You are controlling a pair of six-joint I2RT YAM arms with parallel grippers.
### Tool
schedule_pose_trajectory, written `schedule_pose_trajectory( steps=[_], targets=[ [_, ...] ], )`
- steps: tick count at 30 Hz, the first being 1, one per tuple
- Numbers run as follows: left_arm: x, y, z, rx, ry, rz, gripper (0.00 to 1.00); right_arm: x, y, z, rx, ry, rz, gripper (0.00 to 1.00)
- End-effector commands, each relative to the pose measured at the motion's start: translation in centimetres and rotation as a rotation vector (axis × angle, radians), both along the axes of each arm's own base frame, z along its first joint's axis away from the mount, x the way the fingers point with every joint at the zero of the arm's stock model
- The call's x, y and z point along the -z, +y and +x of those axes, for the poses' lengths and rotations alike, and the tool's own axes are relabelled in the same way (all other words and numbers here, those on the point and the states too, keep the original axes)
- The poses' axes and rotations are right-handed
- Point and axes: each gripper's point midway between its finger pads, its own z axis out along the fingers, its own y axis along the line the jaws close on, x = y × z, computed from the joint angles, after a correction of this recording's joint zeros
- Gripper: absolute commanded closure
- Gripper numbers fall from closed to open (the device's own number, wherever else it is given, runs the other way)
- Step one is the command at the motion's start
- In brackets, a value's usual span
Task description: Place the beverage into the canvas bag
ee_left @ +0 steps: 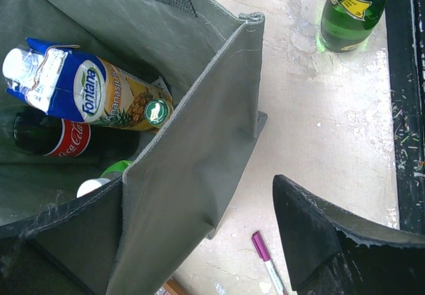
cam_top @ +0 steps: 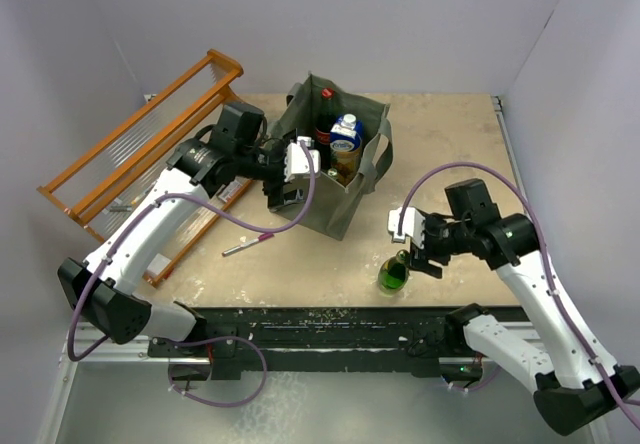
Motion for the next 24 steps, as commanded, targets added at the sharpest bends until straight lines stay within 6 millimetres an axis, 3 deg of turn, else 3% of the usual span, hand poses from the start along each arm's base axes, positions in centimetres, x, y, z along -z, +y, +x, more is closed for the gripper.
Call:
schedule_pose_trajectory(
  steps=[1, 7, 16, 24],
  targets=[
    [-1.4, 0.2, -0.4, -0.004, -0.03, -0.035, 0.11, 0.4, 1.1, -0.1, -0.078, 0.007, 0.01, 0.29],
    [-1.3, 0.5, -0.5, -0.012, -0.035, -0.028, 0.11, 1.9, 2.0, -0.5, -0.125, 0.027, -0.001, 0.32],
    [-1.2, 0.8, -0.7, -0.011, -0.038, -0.023, 0.1, 2.5, 3.2, -0.5, -0.153, 0.033, -0.001, 0.4],
    [-1.2, 0.9, -0.9, -0.011, -0.044, -0.02, 0.1, 2.7, 3.2, -0.7, -0.153, 0.039, -0.016, 0.49]
  ],
)
